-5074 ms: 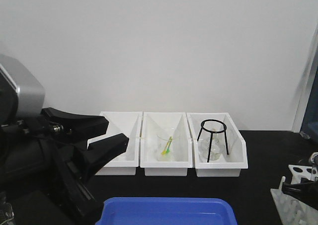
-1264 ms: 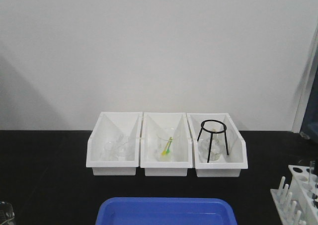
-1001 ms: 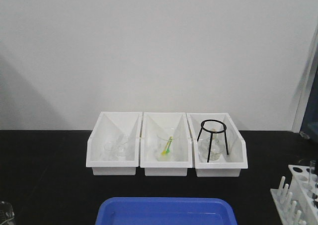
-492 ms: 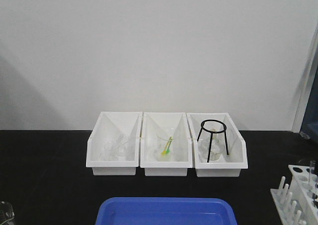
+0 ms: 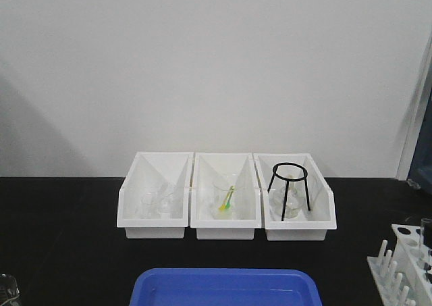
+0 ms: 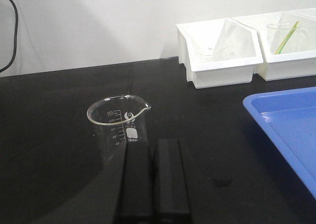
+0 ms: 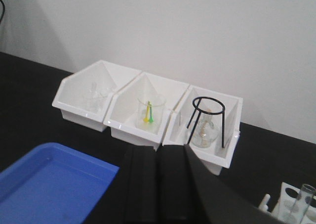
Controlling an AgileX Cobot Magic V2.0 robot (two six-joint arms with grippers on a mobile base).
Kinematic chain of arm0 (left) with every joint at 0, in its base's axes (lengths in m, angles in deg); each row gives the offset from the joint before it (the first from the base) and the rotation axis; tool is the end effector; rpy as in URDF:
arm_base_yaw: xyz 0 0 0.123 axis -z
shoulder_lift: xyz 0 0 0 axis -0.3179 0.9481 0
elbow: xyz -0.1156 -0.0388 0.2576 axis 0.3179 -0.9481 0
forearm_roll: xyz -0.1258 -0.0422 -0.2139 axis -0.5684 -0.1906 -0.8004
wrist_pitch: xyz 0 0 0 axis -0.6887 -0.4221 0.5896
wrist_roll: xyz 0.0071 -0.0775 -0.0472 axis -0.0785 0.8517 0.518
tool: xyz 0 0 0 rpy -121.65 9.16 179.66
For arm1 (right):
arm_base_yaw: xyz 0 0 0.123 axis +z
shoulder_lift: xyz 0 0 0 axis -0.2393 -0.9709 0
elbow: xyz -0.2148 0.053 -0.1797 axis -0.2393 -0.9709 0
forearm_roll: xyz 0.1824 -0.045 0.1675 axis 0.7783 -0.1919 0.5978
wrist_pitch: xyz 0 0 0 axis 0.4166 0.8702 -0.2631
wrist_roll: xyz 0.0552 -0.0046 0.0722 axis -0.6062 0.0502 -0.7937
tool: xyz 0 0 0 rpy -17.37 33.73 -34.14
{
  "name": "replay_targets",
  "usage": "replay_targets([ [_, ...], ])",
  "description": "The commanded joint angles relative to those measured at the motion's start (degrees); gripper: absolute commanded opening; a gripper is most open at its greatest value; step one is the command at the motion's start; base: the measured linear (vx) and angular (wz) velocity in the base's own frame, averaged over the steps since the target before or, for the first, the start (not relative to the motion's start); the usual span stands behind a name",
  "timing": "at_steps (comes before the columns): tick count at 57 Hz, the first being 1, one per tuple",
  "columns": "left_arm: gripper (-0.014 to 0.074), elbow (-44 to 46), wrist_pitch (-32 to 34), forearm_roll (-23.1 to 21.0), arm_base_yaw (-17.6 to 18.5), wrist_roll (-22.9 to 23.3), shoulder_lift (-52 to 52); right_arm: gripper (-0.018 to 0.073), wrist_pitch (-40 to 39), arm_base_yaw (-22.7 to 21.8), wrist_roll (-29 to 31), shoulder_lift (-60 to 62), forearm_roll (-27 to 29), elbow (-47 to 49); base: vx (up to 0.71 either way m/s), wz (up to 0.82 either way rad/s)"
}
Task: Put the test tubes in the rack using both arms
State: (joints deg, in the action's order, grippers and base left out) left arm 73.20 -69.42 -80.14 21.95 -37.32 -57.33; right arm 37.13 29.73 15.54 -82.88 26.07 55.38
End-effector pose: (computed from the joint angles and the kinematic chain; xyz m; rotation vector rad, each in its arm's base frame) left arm 0.0562 -0.0036 0.1850 0.0681 1.7072 -0.0325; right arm 0.1217 0.0385 0.3651 -0.3862 1.7169 0.1425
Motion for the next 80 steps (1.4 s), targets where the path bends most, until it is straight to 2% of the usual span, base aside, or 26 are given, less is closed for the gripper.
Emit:
replay_targets([
  [1,-0.0020,-1.5,4.5,-0.6,-0.1,0.3,-0.6,-0.0007,-8.1,-0.1,-1.3,0.2,-3.8,-2.7,0.00,0.00],
  [8,-0.0020,-1.5,4.5,-0.6,-0.1,0.3,-0.6,-0.0007,-17.5,-0.4,-3.3,4.3,-6.9,-14.3,0.00,0.00],
  [13,-0.0020,-1.5,4.5,-0.6,-0.1,0.3,-0.6,-0.0007,-21.1,-3.6,-5.6,8.6,-6.0,-22.8,0.00,0.00],
  [24,-0.0020,-1.5,4.5,-0.6,-0.1,0.3,-0.6,-0.0007,-21.2,-14.3,-8.1,22.2,-5.5,-35.8,0.00,0.00],
  [33,-0.0020,-1.5,4.5,-0.6,-0.1,0.3,-0.6,-0.0007,-21.0,-18.7,-8.4,34.0,-5.5,-42.6,0.00,0.00],
  [36,-0.0020,-1.5,4.5,-0.6,-0.1,0.3,-0.6,-0.0007,-17.8,-18.8,-8.3,37.6,-5.7,-42.6,0.00,0.00],
  [80,-0.0020,-1.5,4.5,-0.6,-0.1,0.3,-0.6,-0.0007,-18.0,-18.8,-8.4,37.1,-6.6,-42.6,0.00,0.00],
])
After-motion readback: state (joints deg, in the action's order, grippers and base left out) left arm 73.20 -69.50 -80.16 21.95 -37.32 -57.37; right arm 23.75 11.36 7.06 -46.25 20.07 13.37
